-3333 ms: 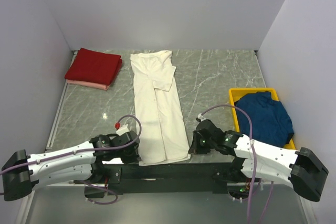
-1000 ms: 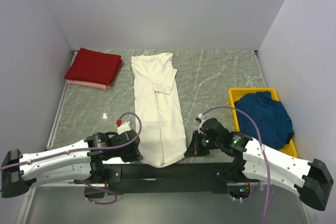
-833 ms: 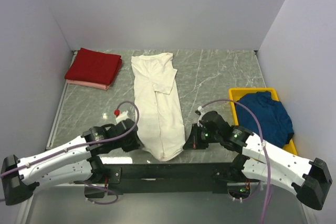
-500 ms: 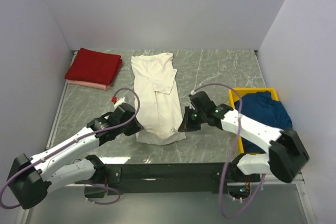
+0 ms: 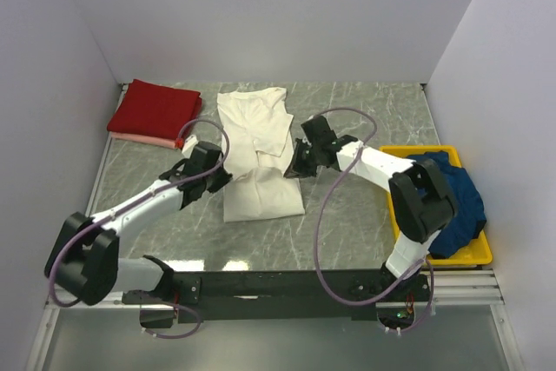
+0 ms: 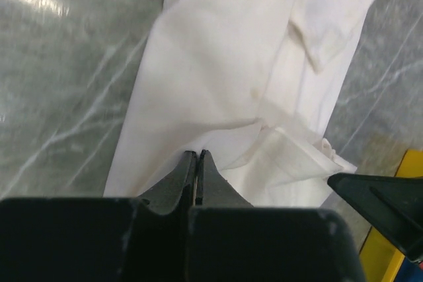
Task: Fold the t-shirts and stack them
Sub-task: Fold the tshirt
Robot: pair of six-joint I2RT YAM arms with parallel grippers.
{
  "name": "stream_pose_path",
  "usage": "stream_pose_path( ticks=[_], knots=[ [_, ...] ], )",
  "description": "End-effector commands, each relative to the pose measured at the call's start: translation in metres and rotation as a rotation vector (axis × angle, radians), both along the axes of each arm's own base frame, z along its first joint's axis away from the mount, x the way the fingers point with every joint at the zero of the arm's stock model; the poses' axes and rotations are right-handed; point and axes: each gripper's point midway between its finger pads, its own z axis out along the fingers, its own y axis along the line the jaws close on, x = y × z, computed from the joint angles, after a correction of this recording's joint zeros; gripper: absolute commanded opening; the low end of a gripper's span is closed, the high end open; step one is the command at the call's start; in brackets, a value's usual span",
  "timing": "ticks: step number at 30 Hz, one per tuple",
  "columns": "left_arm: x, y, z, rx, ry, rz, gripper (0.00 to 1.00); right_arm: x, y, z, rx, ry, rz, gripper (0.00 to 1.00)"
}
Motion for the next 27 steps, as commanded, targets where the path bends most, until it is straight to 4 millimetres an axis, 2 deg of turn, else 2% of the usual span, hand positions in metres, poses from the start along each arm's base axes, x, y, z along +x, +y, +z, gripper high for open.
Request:
stream_pose_path(
  ticks=[1, 2, 4, 6, 8, 19, 27],
  knots=[
    [0.044, -0.003, 0.029, -0.049, -0.107, 0.053, 0.01, 0.04, 0.002, 0.008, 0.025, -0.056, -0.024, 0.0],
    [0.052, -0.004, 0.028, -0.047, -0.103, 0.055, 0.0, 0.048, -0.002, -0.002, 0.017, -0.038, -0.037, 0.0],
    [0.062, 0.0, 0.028, -0.041, -0.105, 0.067, 0.0, 0.061, -0.002, 0.0, 0.034, -0.038, -0.044, 0.0],
    [0.073, 0.001, 0.027, -0.033, -0.104, 0.07, 0.0, 0.071, -0.006, -0.008, 0.038, -0.017, -0.051, 0.0],
    [0.082, 0.001, 0.023, -0.024, -0.09, 0.075, 0.0, 0.08, -0.002, -0.003, 0.058, -0.021, -0.047, 0.0],
    [0.107, 0.01, 0.011, -0.015, -0.054, 0.091, 0.01, 0.116, -0.016, 0.007, 0.094, -0.027, -0.095, 0.0],
    [0.124, 0.012, 0.003, -0.038, -0.049, 0.076, 0.01, 0.133, -0.011, 0.004, 0.107, -0.014, -0.073, 0.0]
  ],
)
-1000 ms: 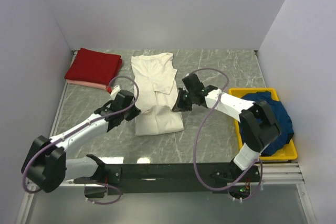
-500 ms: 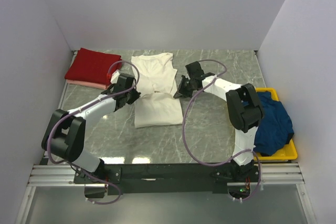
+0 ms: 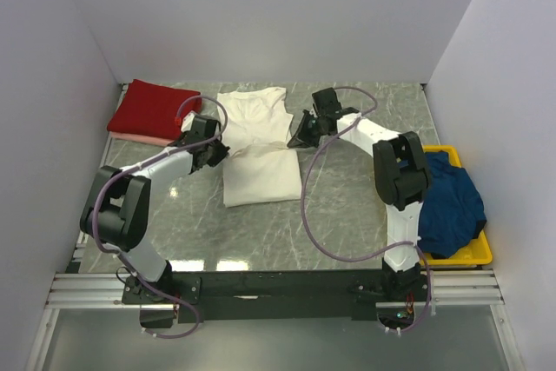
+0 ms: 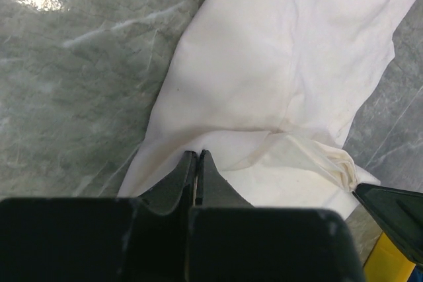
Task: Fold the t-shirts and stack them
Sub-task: Fold the tshirt
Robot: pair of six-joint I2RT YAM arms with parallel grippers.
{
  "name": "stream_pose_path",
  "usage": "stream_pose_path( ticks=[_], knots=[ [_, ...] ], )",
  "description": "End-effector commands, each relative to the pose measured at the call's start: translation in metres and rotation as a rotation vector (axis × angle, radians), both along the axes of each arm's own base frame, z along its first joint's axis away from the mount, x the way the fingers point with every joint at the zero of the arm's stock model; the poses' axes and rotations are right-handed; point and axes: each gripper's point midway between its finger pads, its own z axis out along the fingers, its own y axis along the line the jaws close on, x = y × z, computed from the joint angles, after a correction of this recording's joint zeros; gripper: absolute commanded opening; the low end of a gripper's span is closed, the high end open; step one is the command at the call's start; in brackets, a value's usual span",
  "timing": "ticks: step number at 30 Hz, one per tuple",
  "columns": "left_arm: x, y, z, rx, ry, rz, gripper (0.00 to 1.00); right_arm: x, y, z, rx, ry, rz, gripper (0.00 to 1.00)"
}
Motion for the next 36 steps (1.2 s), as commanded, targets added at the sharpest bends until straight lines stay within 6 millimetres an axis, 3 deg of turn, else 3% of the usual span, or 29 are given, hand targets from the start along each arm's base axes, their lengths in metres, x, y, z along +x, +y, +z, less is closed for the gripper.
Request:
stream_pose_path(
  ticks=[1, 3, 4, 6, 7, 9, 11, 14, 17, 20, 21, 22, 24, 30, 34, 36],
  knots=[
    [0.023, -0.007, 0.02, -0.036, -0.077, -0.033, 0.01, 0.015, 0.004, 0.012, 0.007, -0.04, 0.028, 0.0],
    [0.025, -0.005, 0.02, -0.042, -0.083, -0.043, 0.05, 0.018, 0.002, 0.009, -0.003, -0.04, 0.033, 0.01],
    [0.027, -0.004, 0.022, -0.044, -0.093, -0.042, 0.17, 0.019, 0.003, 0.013, 0.001, -0.046, 0.041, 0.09],
    [0.03, 0.002, 0.027, -0.045, -0.113, -0.045, 0.25, 0.023, 0.0, 0.015, -0.003, -0.058, 0.051, 0.21],
    [0.031, 0.003, 0.034, -0.049, -0.136, -0.046, 0.35, 0.025, -0.001, 0.017, -0.019, -0.063, 0.053, 0.35],
    [0.033, 0.009, 0.044, -0.052, -0.167, -0.064, 0.52, 0.026, -0.007, 0.025, -0.037, -0.072, 0.046, 0.49],
    [0.032, 0.013, 0.061, -0.045, -0.209, -0.072, 0.55, 0.026, -0.013, 0.039, -0.069, -0.114, 0.032, 0.52],
    [0.025, 0.009, 0.08, -0.066, -0.251, -0.097, 0.52, 0.02, -0.02, 0.053, -0.098, -0.151, 0.009, 0.52],
    [0.013, -0.01, 0.087, -0.1, -0.264, -0.13, 0.41, 0.003, -0.01, 0.059, -0.129, -0.184, 0.034, 0.51],
    [0.004, -0.028, 0.077, -0.104, -0.238, -0.159, 0.27, -0.02, 0.011, 0.051, -0.172, -0.19, 0.084, 0.51],
    [0.008, -0.033, 0.079, -0.119, -0.251, -0.163, 0.21, -0.026, 0.015, 0.045, -0.177, -0.18, 0.096, 0.5],
    [0.011, -0.035, 0.068, -0.118, -0.224, -0.165, 0.1, -0.031, 0.019, 0.041, -0.178, -0.172, 0.102, 0.5],
    [0.015, -0.041, 0.06, -0.133, -0.21, -0.182, 0.02, -0.043, 0.026, 0.027, -0.181, -0.154, 0.122, 0.5],
    [0.037, -0.044, 0.025, -0.096, -0.141, -0.208, 0.01, -0.078, 0.032, -0.009, -0.188, -0.1, 0.16, 0.48],
    [0.056, -0.038, -0.009, -0.07, -0.066, -0.209, 0.01, -0.095, 0.012, -0.032, -0.242, -0.059, 0.136, 0.47],
    [0.061, -0.032, -0.016, -0.07, -0.052, -0.192, 0.01, -0.107, 0.002, -0.044, -0.259, -0.034, 0.131, 0.46]
  ],
)
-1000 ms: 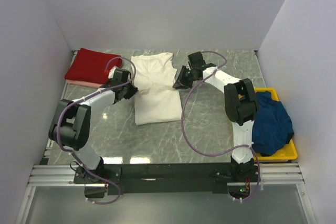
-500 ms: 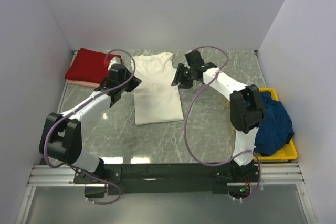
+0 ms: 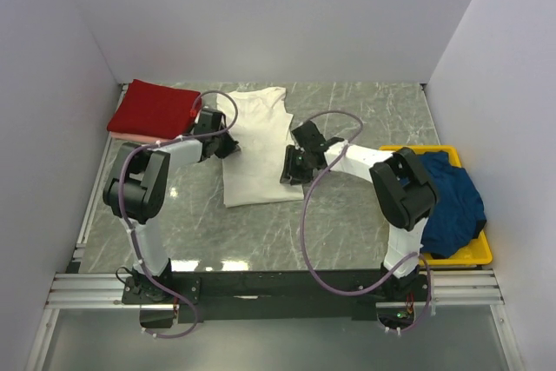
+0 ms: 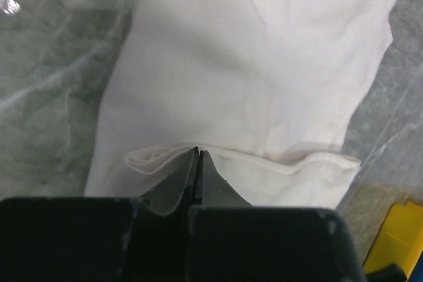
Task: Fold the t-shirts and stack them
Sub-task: Fold the tshirt
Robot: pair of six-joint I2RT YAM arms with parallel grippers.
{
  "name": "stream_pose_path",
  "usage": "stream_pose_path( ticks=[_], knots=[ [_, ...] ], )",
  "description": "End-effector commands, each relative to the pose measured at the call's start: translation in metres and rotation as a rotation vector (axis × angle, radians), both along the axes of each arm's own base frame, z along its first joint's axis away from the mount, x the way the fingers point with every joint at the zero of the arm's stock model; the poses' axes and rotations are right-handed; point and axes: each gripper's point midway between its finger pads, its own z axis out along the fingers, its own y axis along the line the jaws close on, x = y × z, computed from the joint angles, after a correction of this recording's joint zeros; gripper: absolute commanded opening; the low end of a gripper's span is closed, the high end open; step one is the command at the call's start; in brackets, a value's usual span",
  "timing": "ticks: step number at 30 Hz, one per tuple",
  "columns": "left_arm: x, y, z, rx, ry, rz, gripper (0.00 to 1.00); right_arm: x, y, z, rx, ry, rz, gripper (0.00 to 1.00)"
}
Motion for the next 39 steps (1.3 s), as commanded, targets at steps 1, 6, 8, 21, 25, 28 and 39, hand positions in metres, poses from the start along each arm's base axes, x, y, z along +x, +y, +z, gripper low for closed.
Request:
stream_pose_path(
  ticks=[1, 6, 8, 21, 25, 28, 39],
  knots=[
    [0.016, 0.002, 0.006, -0.01, -0.028, -0.017, 0.01, -0.004, -0.018, -0.002, -0.026, -0.037, -0.041, 0.47],
    [0.017, 0.004, -0.001, -0.015, -0.016, -0.022, 0.01, -0.018, -0.027, -0.014, -0.041, -0.017, -0.038, 0.46],
    [0.017, 0.004, -0.001, -0.015, -0.011, -0.041, 0.01, -0.024, -0.032, -0.018, -0.048, -0.01, -0.044, 0.46],
    [0.015, -0.012, 0.092, -0.116, -0.184, -0.148, 0.33, -0.017, -0.051, 0.028, -0.083, -0.121, -0.089, 0.45],
    [-0.004, -0.01, 0.116, -0.086, -0.223, -0.129, 0.38, -0.007, -0.049, 0.053, -0.068, -0.17, -0.1, 0.46],
    [-0.03, -0.018, 0.116, -0.097, -0.227, -0.121, 0.29, -0.001, -0.041, 0.063, -0.053, -0.179, -0.092, 0.46],
    [-0.113, -0.025, 0.022, -0.083, -0.104, -0.062, 0.11, -0.009, -0.008, 0.041, -0.095, -0.166, -0.014, 0.46]
  ],
)
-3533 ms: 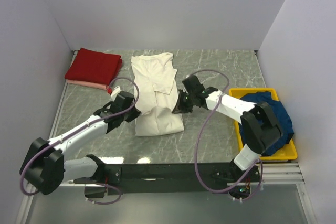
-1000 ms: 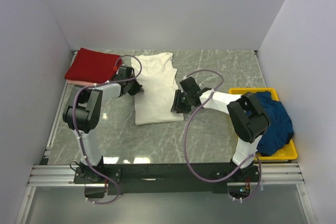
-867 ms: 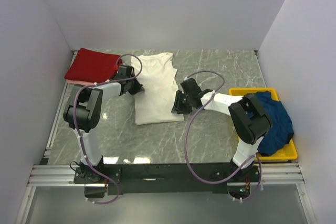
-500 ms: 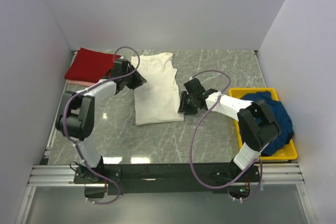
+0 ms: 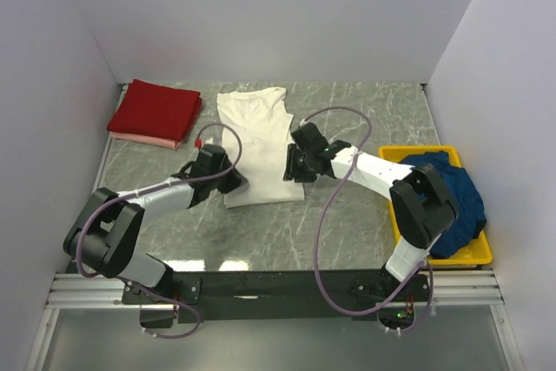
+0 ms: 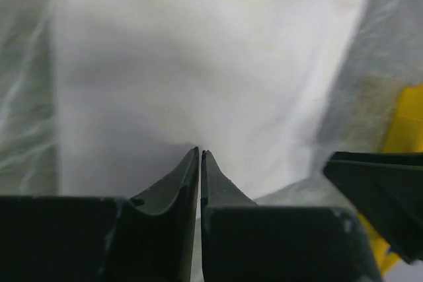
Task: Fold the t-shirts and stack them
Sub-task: Fold the tshirt
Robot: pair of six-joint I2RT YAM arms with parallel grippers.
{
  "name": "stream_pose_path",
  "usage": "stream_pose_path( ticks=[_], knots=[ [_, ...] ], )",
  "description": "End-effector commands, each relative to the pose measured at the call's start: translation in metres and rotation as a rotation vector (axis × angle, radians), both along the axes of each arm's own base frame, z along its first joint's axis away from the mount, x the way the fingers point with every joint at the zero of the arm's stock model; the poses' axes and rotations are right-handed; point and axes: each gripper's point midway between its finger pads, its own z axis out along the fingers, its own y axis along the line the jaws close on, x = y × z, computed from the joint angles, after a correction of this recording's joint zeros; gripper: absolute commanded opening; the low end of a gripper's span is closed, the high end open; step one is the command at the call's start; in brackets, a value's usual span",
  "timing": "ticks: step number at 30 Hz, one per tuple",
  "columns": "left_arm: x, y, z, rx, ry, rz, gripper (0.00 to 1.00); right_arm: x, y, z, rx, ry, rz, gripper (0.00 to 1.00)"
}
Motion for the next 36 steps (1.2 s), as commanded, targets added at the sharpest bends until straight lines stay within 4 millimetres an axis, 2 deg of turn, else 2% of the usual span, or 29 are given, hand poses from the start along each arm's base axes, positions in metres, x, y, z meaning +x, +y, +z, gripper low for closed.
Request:
stream_pose_path(
  ticks=[1, 2, 5, 10, 13, 17, 18, 20, 21, 23, 25, 28, 32, 36],
  knots=[
    [0.004, 0.007, -0.006, -0.017, -0.04, 0.082, 0.1, 0.004, 0.008, -0.006, -0.04, -0.018, 0.018, 0.46],
    [-0.003, 0.011, -0.016, -0.005, -0.021, 0.084, 0.09, 0.003, 0.008, -0.01, -0.048, -0.009, 0.023, 0.46],
    [-0.013, 0.015, -0.029, 0.013, -0.002, 0.097, 0.1, -0.007, 0.004, -0.028, -0.071, 0.021, 0.031, 0.46],
    [-0.025, 0.026, -0.036, 0.033, 0.012, 0.118, 0.12, -0.026, -0.018, -0.057, -0.132, 0.075, 0.006, 0.46],
    [-0.03, 0.03, -0.037, 0.048, 0.019, 0.118, 0.17, -0.032, -0.023, -0.062, -0.12, 0.089, 0.004, 0.46],
    [-0.035, 0.036, -0.026, 0.049, 0.001, 0.127, 0.24, -0.039, -0.03, -0.057, -0.092, 0.097, -0.003, 0.45],
    [-0.036, 0.037, -0.016, 0.037, -0.019, 0.13, 0.25, -0.039, -0.029, -0.047, -0.059, 0.079, -0.003, 0.45],
    [-0.036, 0.041, 0.0, 0.027, -0.059, 0.144, 0.3, -0.042, -0.037, -0.043, -0.03, 0.074, -0.02, 0.46],
    [-0.04, 0.044, 0.0, 0.039, -0.049, 0.148, 0.32, -0.041, -0.038, -0.032, 0.001, 0.051, -0.024, 0.46],
    [-0.042, 0.049, 0.009, 0.028, -0.071, 0.169, 0.38, -0.043, -0.048, -0.025, 0.037, 0.037, -0.054, 0.47],
    [-0.05, 0.051, 0.007, 0.017, -0.059, 0.166, 0.4, -0.05, -0.051, -0.027, 0.077, 0.057, -0.053, 0.47],
    [-0.061, 0.053, 0.004, -0.02, -0.055, 0.173, 0.44, -0.05, -0.055, -0.023, 0.111, 0.049, -0.069, 0.47],
    [-0.073, 0.058, -0.008, -0.034, -0.029, 0.184, 0.46, -0.049, -0.049, -0.026, 0.156, 0.063, -0.069, 0.47],
    [-0.074, 0.057, -0.012, -0.072, -0.031, 0.198, 0.48, -0.047, -0.043, -0.033, 0.175, 0.082, -0.069, 0.47]
  ],
)
